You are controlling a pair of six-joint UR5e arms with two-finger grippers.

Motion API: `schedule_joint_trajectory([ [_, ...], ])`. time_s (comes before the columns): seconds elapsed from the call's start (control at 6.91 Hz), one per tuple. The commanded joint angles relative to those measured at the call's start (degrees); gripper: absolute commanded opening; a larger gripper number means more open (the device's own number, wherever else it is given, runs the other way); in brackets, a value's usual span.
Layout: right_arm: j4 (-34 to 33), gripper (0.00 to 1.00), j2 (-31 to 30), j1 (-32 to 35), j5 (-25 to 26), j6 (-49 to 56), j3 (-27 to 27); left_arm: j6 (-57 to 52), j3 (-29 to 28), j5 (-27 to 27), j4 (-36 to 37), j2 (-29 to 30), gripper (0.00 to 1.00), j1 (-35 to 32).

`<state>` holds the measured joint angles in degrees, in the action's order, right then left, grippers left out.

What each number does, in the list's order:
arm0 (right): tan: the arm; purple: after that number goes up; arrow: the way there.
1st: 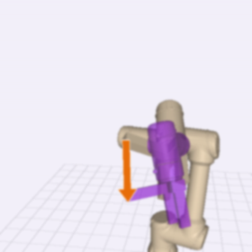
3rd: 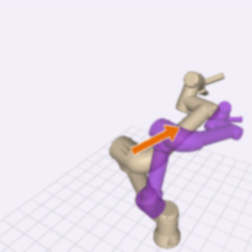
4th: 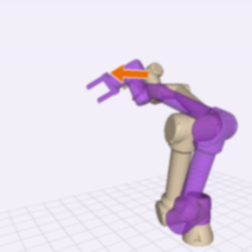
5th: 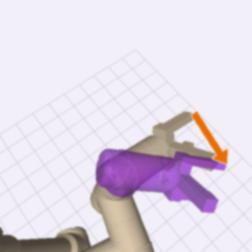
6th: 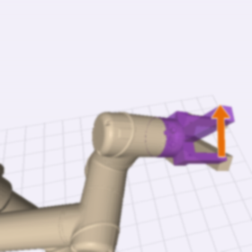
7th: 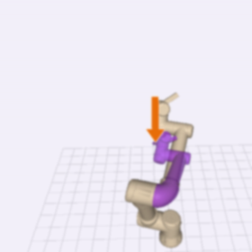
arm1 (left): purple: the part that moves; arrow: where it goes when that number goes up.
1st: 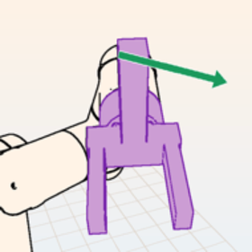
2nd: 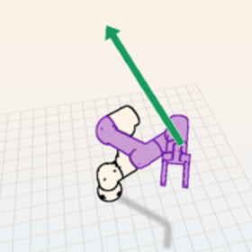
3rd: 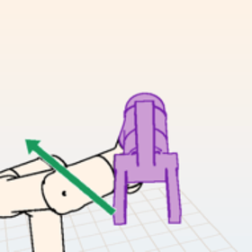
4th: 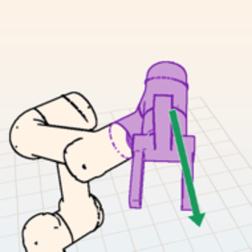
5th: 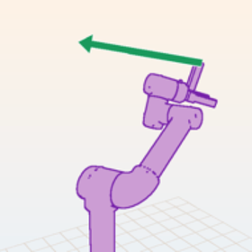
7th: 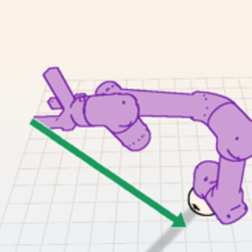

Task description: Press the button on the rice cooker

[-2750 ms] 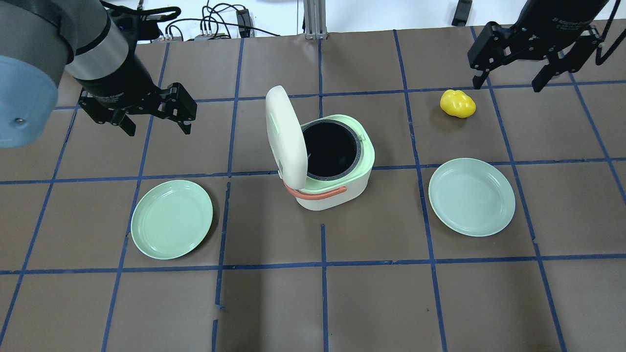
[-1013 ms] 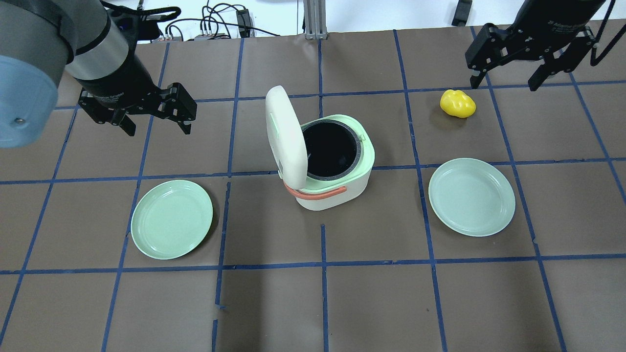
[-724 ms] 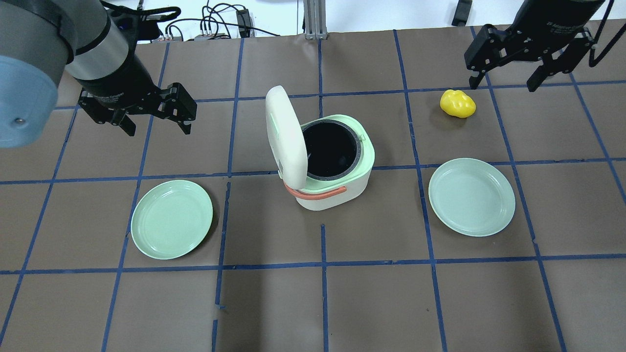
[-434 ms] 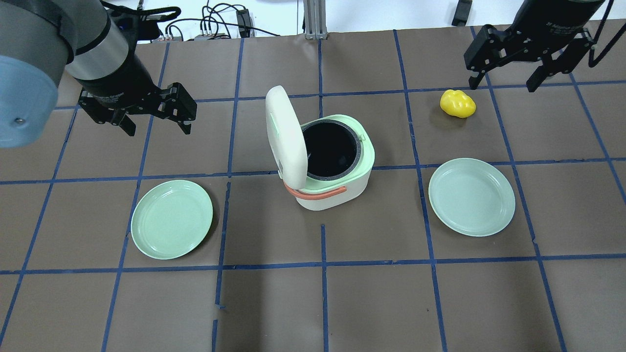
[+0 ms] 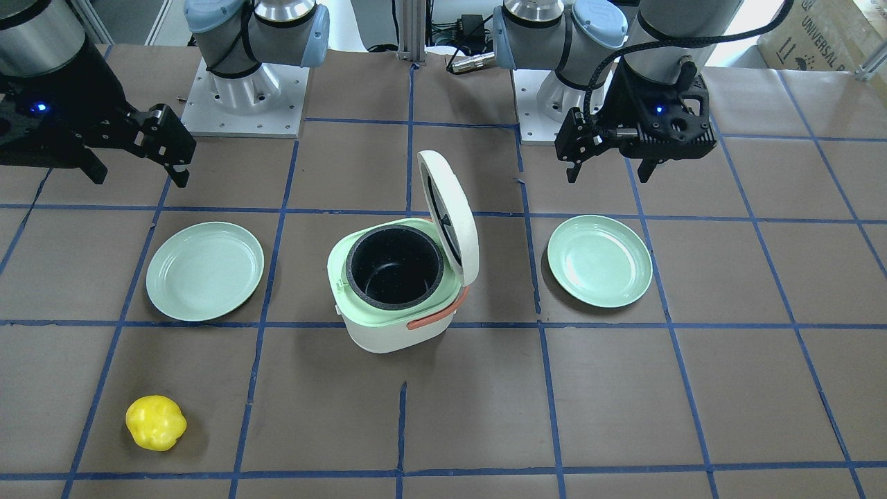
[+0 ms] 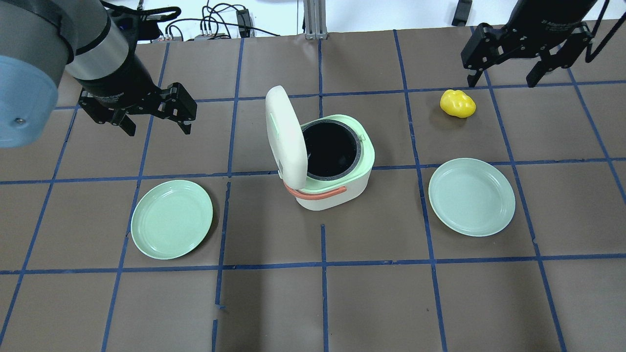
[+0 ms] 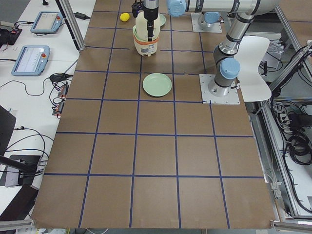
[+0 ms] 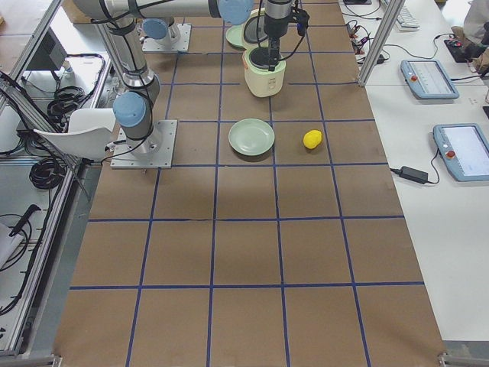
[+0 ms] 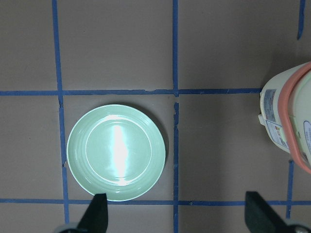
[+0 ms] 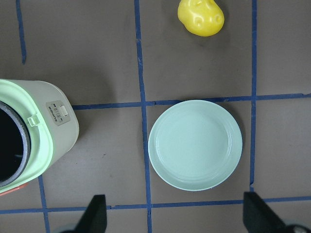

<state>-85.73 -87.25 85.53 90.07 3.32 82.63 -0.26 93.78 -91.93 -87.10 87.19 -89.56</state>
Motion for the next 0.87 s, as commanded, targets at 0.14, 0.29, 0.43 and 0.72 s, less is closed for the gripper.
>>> schedule_joint_trajectory([
  [0.14, -0.93, 1.0, 0.15, 3.85, 0.81, 0.55, 0.33, 0.0, 0.0, 0.0, 0.0, 0.0, 1.0, 0.0],
  [0.29, -0.93, 1.0, 0.15, 3.85, 0.72, 0.55, 0.42, 0.0, 0.0, 0.0, 0.0, 0.0, 1.0, 0.0],
  [0.43, -0.93, 1.0, 0.24, 3.85, 0.72, 0.55, 0.42, 0.0, 0.0, 0.0, 0.0, 0.0, 1.0, 0.0],
  [0.72, -1.02, 1.0, 0.24, 4.46, 1.68, -0.41, 0.16, 0.0, 0.0, 0.0, 0.0, 0.0, 1.0, 0.0],
])
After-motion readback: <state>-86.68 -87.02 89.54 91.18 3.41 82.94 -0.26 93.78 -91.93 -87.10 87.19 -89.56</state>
